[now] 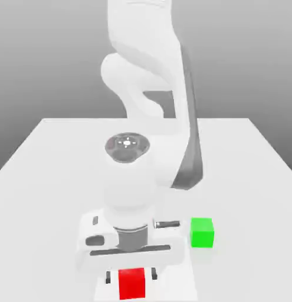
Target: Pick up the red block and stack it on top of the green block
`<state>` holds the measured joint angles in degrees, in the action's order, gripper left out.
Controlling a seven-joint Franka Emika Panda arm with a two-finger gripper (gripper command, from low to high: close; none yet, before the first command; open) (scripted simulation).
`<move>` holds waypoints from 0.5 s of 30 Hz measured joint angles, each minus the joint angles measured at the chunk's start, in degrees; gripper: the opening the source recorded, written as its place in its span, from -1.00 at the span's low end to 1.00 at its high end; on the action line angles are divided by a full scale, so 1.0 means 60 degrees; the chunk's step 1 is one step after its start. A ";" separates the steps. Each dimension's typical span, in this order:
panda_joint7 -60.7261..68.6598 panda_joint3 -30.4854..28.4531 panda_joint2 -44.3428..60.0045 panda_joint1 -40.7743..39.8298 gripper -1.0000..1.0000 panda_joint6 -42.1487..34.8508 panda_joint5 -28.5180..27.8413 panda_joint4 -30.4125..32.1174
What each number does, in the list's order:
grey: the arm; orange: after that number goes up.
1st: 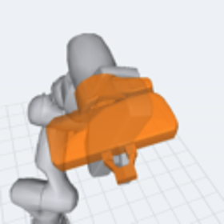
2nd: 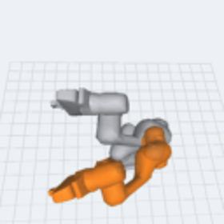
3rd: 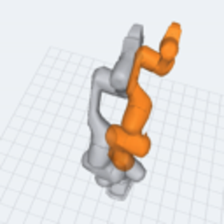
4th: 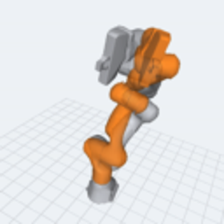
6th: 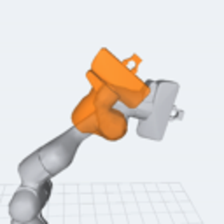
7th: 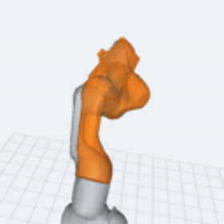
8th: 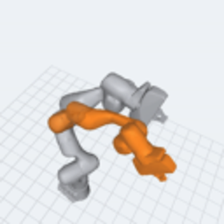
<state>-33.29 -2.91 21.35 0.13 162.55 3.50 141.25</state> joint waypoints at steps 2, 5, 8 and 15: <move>-0.0007 0.0002 0.0000 -0.0003 -1.00 -0.0004 -0.0007 0.0000; -0.0029 -0.0034 -0.0229 0.0026 -1.00 -0.0196 -0.0039 0.0037; -0.0132 -0.0155 -0.1166 0.0116 -1.00 -0.0980 -0.0179 0.0185; 0.0966 0.0770 -0.3567 0.1621 -1.00 -0.1491 -0.0435 0.2081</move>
<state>-27.49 1.71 -0.06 9.86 153.61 0.89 153.73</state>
